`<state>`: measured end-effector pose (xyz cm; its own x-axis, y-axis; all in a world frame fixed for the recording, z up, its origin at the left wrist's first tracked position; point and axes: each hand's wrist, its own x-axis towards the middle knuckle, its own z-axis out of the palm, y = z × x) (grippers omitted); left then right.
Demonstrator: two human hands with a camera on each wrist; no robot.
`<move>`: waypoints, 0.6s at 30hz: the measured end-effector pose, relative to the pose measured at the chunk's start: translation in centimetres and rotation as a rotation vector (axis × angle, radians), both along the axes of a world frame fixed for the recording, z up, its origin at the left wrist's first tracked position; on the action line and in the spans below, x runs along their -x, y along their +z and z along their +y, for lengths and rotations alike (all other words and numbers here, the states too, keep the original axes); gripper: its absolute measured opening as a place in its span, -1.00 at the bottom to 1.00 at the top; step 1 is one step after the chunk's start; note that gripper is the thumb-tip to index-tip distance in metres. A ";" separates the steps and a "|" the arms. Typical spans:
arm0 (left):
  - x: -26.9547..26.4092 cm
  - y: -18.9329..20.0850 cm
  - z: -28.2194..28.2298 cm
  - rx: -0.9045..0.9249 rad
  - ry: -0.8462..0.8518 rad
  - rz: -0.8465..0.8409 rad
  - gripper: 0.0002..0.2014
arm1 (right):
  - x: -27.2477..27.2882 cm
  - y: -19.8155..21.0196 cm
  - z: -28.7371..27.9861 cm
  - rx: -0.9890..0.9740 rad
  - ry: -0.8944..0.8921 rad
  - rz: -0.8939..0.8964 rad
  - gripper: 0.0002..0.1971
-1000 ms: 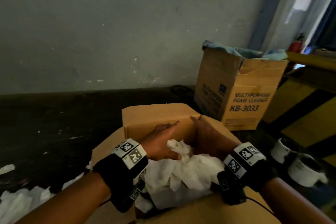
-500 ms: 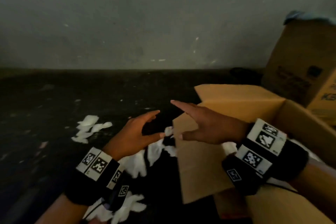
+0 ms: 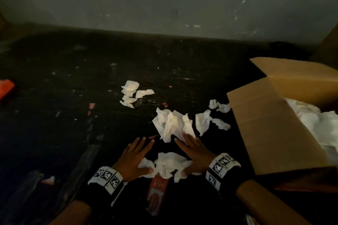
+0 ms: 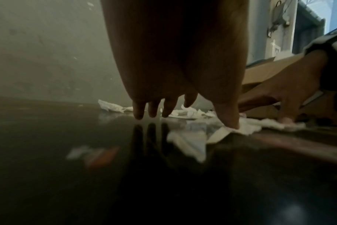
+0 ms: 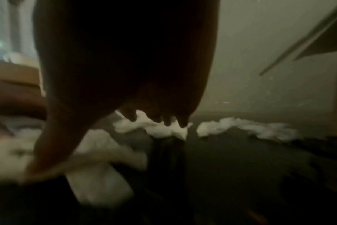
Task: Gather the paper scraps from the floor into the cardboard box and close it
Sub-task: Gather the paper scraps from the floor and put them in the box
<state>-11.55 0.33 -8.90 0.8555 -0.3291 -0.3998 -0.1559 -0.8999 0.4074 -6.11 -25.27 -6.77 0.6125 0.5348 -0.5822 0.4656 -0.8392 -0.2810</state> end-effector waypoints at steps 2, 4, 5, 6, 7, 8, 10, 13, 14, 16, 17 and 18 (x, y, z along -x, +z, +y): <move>-0.5 -0.1 -0.2 -0.018 0.030 -0.035 0.11 | -0.4 -1.0 -0.1 0.016 -0.079 -0.041 0.19; -1.4 0.1 -0.3 -0.031 0.061 -0.063 0.06 | -1.1 -1.5 0.5 -0.047 -0.164 -0.052 -0.04; -2.1 0.2 -0.4 -0.036 0.075 -0.082 0.03 | -1.5 -1.5 1.0 -0.085 -0.178 -0.059 -0.12; -2.7 0.2 -0.5 -0.054 0.085 -0.101 0.01 | -1.7 -1.6 1.8 -0.125 -0.173 -0.073 -0.19; -3.5 0.2 -0.5 -0.065 0.102 -0.113 -0.01 | -2.0 -1.6 2.4 -0.161 -0.157 -0.088 -0.26; -4.1 0.4 -0.6 -0.075 0.119 -0.116 -0.02 | -2.2 -1.6 3.2 -0.197 -0.138 -0.098 -0.32; -5.5 0.8 -0.4 -0.074 0.157 -0.103 -0.04 | -2.8 -1.0 4.3 -0.311 -0.153 -0.143 -0.39; -7.5 2.1 0.2 -0.006 0.189 -0.119 -0.05 | -5.1 0.6 4.2 -0.526 -0.344 -0.330 -0.49; -8.3 2.6 0.5 0.024 0.202 -0.141 -0.05 | -6.2 0.9 3.8 -0.556 -0.439 -0.409 -0.51; -10.2 3.2 1.3 0.069 0.244 -0.194 -0.09 | -8.9 0.8 2.5 -0.517 -0.641 -0.550 -0.49; -11.5 3.5 1.6 0.070 0.264 -0.219 -0.12 | -10.3 0.7 1.7 -0.460 -0.733 -0.577 -0.45; -12.3 3.6 2.0 0.056 0.288 -0.233 -0.15 | -11.2 0.9 0.9 -0.380 -0.806 -0.560 -0.41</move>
<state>0.73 2.35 -5.30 0.9820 -0.0778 -0.1721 0.0060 -0.8978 0.4404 5.07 -24.37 -5.91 0.9979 -0.0631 0.0149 -0.0468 -0.8601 -0.5080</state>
